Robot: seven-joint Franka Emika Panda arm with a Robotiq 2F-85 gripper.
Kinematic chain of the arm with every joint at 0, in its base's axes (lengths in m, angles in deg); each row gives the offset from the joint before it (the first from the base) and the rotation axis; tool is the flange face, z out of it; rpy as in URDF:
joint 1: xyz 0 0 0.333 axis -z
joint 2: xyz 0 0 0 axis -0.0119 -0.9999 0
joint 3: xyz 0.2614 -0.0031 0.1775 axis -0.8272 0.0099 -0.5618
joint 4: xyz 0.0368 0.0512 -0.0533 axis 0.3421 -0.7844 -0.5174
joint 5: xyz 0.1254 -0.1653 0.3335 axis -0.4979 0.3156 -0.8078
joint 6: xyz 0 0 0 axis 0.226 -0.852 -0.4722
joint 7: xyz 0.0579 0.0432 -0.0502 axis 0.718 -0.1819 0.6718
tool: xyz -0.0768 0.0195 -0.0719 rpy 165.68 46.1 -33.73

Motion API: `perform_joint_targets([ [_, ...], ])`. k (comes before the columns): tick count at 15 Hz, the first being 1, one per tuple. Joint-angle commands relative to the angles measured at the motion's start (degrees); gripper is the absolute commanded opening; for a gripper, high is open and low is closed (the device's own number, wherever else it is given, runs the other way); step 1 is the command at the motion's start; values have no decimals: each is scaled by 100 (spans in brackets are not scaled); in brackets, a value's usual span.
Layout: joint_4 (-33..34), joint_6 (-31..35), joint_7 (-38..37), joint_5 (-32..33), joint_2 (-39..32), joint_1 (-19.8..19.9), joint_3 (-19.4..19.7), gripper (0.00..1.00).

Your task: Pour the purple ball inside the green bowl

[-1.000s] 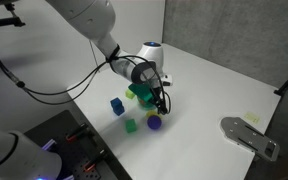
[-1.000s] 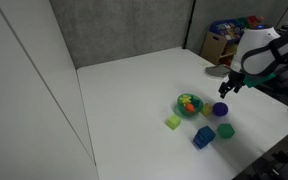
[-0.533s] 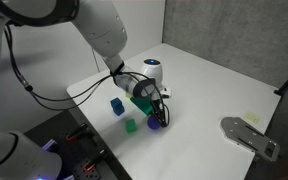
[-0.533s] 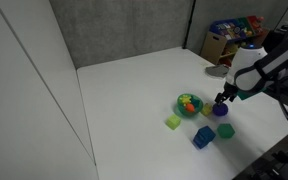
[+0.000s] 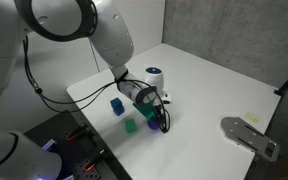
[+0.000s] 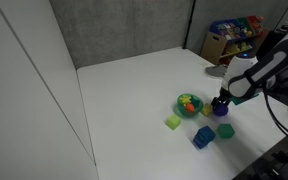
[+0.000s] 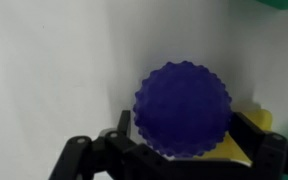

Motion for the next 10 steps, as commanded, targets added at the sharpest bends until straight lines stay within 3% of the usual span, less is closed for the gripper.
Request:
perform_joint_targets([
  [1,304,-140,135,-167,-240,15,27,100],
  [2,326,-180,144,-190,-249,31,13,75],
  [10,12,-476,-12,-443,546,-79,18,59],
])
